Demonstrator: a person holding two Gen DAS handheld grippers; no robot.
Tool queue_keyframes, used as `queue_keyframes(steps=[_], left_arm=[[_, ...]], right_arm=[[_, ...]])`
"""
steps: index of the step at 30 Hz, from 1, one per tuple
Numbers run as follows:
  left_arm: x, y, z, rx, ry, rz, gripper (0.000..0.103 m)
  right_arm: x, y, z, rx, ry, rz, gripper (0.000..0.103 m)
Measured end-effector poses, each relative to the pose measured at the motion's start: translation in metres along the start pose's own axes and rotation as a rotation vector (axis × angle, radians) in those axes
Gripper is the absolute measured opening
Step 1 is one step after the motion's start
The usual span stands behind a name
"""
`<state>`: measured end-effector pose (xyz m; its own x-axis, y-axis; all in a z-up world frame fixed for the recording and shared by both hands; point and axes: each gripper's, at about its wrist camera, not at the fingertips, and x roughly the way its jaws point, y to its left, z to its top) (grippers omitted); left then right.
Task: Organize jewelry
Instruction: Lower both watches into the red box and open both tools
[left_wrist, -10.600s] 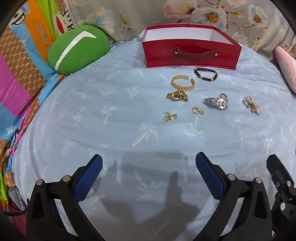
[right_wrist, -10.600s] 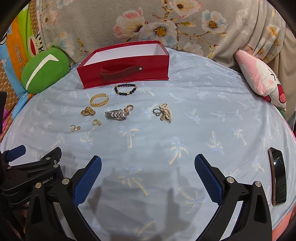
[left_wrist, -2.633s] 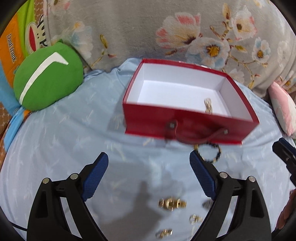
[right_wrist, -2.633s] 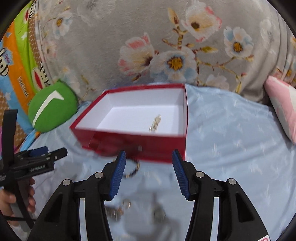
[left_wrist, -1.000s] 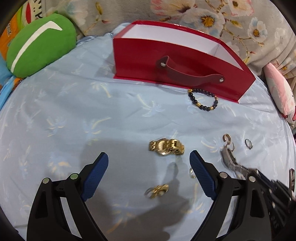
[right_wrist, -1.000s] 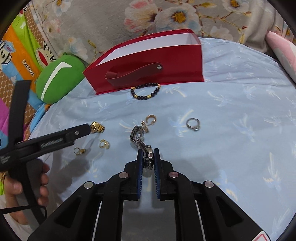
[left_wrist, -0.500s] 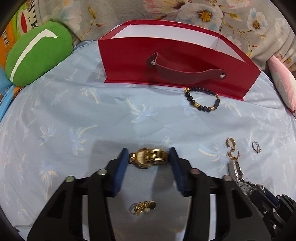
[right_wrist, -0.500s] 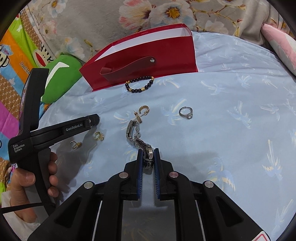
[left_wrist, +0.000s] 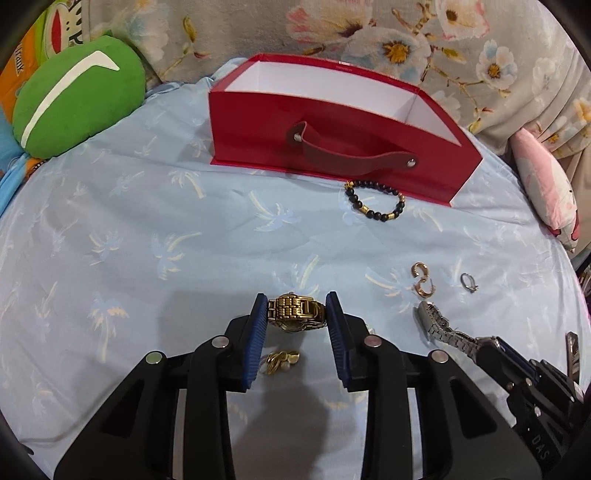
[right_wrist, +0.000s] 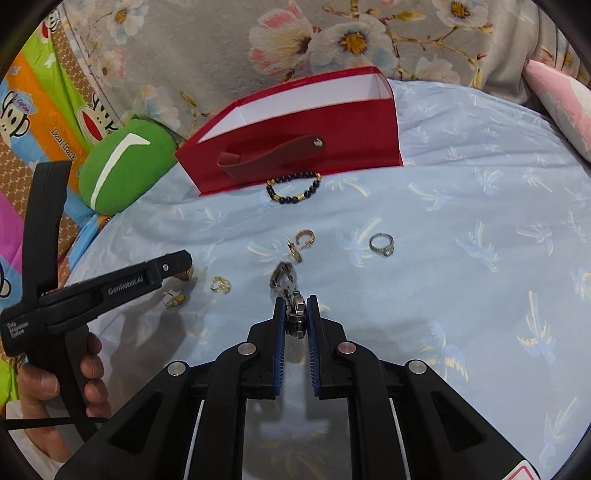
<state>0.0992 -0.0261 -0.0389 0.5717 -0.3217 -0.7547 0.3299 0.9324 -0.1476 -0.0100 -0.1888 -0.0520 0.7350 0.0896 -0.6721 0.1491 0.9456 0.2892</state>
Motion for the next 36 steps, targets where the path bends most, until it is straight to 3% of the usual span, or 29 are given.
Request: queue_keyframes(steps=[8, 20, 23, 28, 36], left_arm=[[-0.048, 0.009, 0.014, -0.011, -0.076, -0.025, 0.031], [-0.087, 0.0, 0.089, 0.054, -0.208, -0.04, 0.031], [-0.081, -0.006, 0.116, 0.082, -0.245, -0.004, 0.031], [-0.052, -0.007, 0.165, 0.075, -0.243, -0.005, 0.031], [0.015, -0.001, 0.235, 0.062, -0.24, 0.018, 0.031]], right_arm=[[-0.031, 0.013, 0.022, -0.017, -0.082, 0.026, 0.01], [-0.057, 0.015, 0.104, -0.067, -0.223, 0.031, 0.008], [-0.051, 0.016, 0.134, -0.102, -0.255, 0.009, 0.008], [-0.021, 0.016, 0.19, -0.143, -0.266, -0.011, 0.008], [0.05, 0.011, 0.269, -0.157, -0.247, -0.023, 0.008]])
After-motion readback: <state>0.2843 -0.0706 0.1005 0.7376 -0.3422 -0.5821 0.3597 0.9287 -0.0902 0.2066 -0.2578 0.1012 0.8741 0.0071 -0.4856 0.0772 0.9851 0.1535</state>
